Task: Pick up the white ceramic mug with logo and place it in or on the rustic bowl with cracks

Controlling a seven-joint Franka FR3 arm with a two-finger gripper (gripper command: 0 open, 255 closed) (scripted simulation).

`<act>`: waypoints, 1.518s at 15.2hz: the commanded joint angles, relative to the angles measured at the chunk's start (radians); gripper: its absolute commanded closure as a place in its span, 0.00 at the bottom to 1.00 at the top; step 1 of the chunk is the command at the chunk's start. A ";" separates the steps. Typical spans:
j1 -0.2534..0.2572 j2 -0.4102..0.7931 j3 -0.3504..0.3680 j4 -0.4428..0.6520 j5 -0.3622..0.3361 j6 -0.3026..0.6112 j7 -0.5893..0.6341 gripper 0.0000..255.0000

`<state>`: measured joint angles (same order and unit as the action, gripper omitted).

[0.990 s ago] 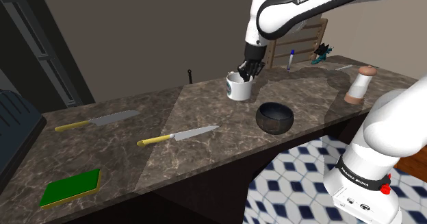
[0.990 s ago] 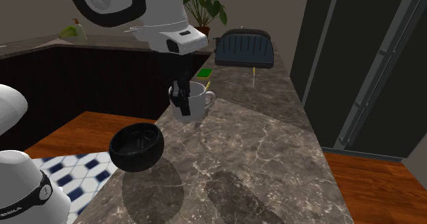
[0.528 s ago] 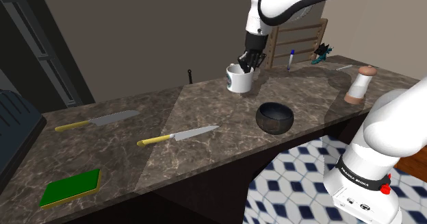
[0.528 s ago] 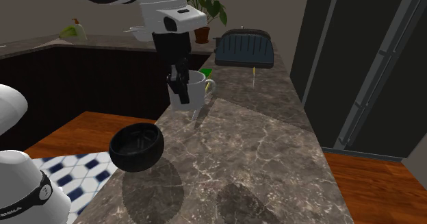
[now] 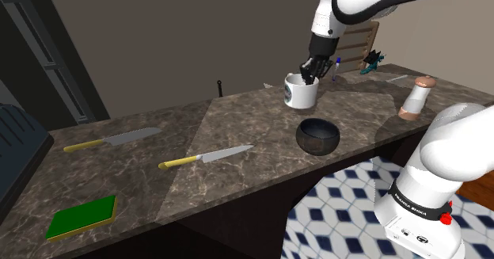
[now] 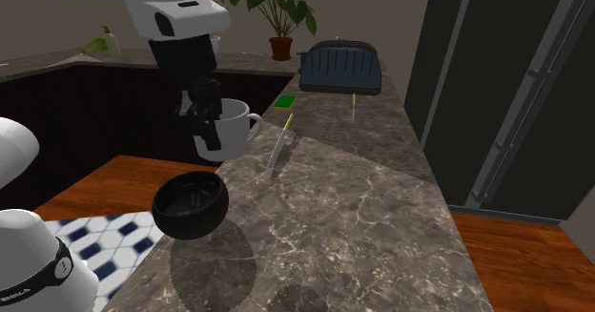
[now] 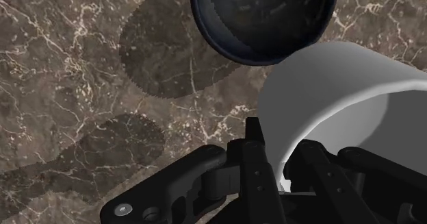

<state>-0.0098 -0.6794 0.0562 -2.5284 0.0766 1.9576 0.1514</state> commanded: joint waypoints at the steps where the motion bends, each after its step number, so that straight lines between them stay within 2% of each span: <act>1: -0.006 -0.093 -0.020 -0.056 -0.008 -0.038 -0.020 1.00; 4: -0.021 -0.231 -0.052 -0.125 -0.028 -0.109 -0.050 1.00; 19: -0.019 -0.211 -0.050 -0.314 -0.023 0.100 -0.058 1.00; 23: -0.019 -0.211 -0.050 -0.313 -0.023 0.100 -0.058 1.00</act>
<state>-0.0286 -0.8909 0.0066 -2.8410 0.0541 2.0567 0.0931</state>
